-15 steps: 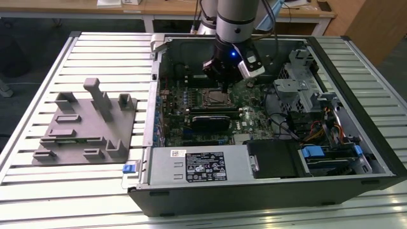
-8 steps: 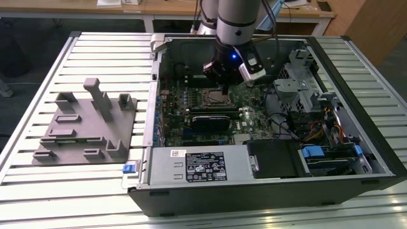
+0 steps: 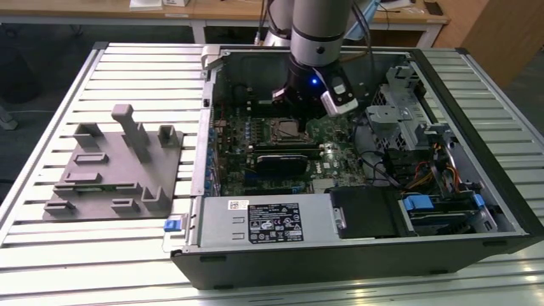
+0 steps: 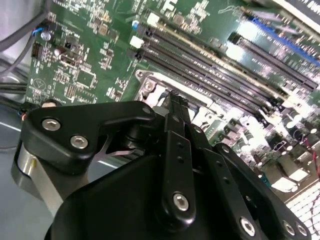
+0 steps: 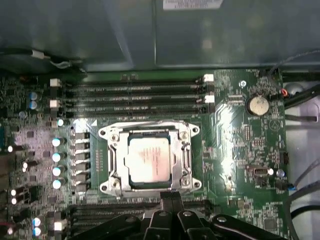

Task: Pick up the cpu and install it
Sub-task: 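Install the second cpu locking lever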

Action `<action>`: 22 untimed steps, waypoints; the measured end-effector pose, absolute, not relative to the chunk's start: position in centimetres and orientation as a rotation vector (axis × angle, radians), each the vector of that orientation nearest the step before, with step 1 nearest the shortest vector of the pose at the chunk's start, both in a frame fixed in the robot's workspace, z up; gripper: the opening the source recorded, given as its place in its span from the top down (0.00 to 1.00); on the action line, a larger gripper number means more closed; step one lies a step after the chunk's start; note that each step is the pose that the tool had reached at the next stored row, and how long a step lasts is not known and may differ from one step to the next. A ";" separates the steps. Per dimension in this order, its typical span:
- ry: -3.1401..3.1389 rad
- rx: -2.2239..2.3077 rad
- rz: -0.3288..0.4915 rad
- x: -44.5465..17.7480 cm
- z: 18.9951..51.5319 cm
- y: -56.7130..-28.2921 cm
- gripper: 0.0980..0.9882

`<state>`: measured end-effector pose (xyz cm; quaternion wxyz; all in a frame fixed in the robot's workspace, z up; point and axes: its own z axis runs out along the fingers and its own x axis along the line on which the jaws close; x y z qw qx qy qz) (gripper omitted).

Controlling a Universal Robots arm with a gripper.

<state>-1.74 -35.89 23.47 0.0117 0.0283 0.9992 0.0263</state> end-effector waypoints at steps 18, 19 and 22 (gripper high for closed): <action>3.131 0.091 0.147 -3.8 23.3 -37.2 0.99; 3.131 0.091 0.147 -4.0 23.3 -37.2 0.99; 3.131 0.091 0.147 -4.4 23.3 -37.3 0.99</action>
